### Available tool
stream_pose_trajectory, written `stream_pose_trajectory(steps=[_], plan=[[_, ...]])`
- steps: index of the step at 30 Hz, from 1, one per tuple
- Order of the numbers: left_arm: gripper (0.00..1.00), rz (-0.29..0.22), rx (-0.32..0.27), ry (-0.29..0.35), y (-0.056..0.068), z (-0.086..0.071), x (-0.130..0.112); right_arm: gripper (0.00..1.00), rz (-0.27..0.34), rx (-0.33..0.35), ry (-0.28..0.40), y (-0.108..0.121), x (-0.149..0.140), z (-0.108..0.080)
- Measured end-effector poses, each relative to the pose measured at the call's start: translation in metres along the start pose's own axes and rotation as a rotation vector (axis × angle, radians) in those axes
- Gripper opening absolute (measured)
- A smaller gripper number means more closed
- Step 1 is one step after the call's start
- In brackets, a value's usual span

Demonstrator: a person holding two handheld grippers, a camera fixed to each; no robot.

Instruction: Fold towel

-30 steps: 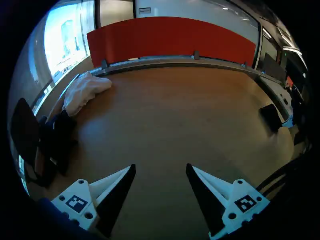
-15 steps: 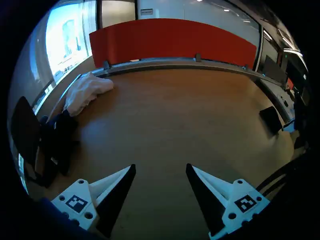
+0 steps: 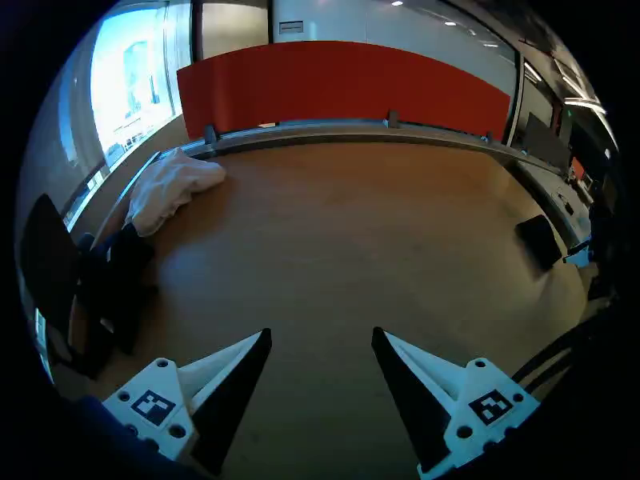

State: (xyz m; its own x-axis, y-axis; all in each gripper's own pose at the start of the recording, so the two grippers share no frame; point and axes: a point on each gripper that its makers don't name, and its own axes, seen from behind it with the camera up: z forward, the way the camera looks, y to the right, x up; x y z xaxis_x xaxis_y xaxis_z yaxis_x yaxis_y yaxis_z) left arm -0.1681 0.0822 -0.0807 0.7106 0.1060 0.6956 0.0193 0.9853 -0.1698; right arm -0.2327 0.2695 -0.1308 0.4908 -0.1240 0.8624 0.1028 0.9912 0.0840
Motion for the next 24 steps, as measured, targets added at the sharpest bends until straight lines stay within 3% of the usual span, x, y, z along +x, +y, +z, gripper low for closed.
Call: stream_pose_trajectory(steps=[6,14,20,24], plan=[[0.93,-0.005,0.000,0.009,-0.002,-0.001,0.002,0.79,0.035,-0.026,0.104,-0.001,0.025,-0.011],[0.93,-0.013,0.001,0.022,-0.005,-0.003,0.006,0.80,0.113,-0.060,0.313,-0.005,0.078,-0.036],[0.93,-0.017,0.002,0.030,-0.006,-0.003,0.007,0.97,0.162,-0.093,0.503,-0.006,0.118,-0.061],[0.93,-0.020,0.002,0.034,-0.007,-0.003,0.009,0.98,0.178,-0.104,0.547,-0.006,0.128,-0.068]])
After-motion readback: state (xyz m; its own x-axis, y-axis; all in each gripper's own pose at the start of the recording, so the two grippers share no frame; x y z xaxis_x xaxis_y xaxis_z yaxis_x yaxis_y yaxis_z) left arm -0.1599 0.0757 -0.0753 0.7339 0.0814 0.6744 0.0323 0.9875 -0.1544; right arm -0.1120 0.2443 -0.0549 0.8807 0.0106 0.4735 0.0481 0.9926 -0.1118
